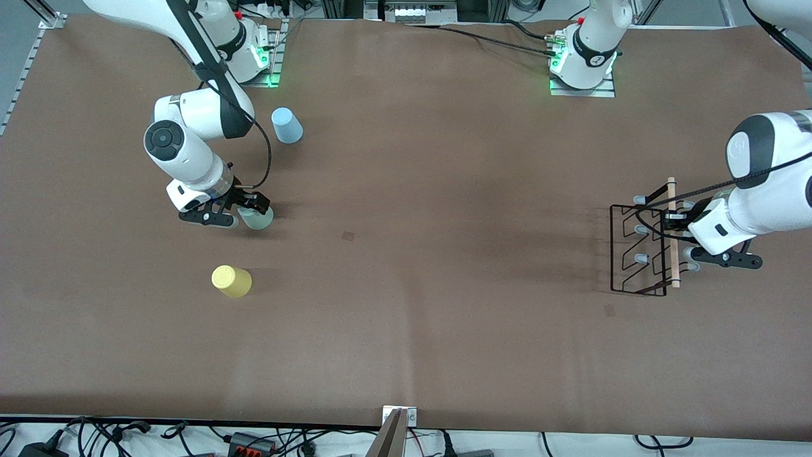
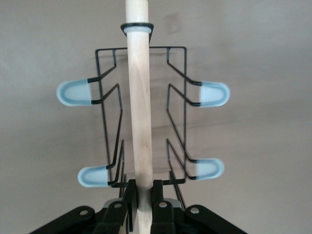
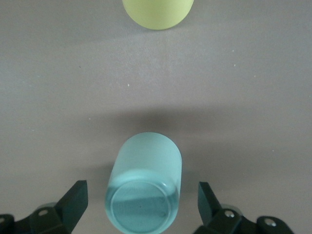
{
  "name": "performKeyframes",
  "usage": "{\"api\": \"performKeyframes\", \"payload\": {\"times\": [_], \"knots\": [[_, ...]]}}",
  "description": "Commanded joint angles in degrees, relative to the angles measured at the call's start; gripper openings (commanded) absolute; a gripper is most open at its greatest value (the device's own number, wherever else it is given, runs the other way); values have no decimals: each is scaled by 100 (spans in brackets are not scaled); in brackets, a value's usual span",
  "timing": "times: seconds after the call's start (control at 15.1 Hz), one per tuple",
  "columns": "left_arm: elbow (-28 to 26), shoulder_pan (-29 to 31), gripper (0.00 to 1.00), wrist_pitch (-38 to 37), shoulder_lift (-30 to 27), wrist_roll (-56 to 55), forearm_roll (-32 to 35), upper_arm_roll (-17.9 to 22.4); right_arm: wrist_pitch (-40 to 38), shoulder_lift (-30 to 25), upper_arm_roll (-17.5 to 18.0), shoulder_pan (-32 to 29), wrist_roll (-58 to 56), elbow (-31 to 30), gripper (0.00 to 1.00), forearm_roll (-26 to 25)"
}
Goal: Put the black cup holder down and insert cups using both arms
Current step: 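Grasp the rack handle with the left gripper while the right gripper lowers, then carry the rack mid-table with the left gripper while the right gripper grasps the cup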
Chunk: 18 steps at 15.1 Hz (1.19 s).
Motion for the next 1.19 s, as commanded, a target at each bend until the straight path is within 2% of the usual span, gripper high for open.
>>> {"api": "performKeyframes", "payload": {"times": [0.0, 0.2, 0.26, 0.4, 0.46, 0.59, 0.79, 0.86, 1.12], "knots": [[531, -26, 1, -597, -83, -254, -47, -720, 78, 39, 27, -32, 43, -61, 100, 70], [593, -88, 1, -642, -65, -1201, -74, -1783, 149, 56, 27, -32, 43, -53, 100, 70], [602, -149, 1, -616, -48, -1561, -83, -2074, 158, 74, 27, -32, 43, -52, 90, 70], [620, -385, 1, -571, 171, -2501, -100, -2532, 149, 74, 27, -40, 35, -44, 56, 70], [707, -596, 1, -502, 303, -2932, -100, -2673, 149, 74, 27, -49, 43, -44, 43, 70], [1084, -1183, 1, -160, 636, -3872, -83, -2709, 149, 57, 27, -75, 43, -9, 27, 70], [1374, -1923, 1, 331, 1155, -5042, -74, -2701, 18, -127, 18, -110, -114, 114, 21, 62], [1428, -2090, 1, 534, 1313, -5263, -74, -2701, -244, -250, 27, -119, -141, 167, 21, 36], [1437, -2364, 1, 1185, 1692, -5318, -74, -2701, -914, -857, 18, -172, -431, 264, 21, 44]]}}
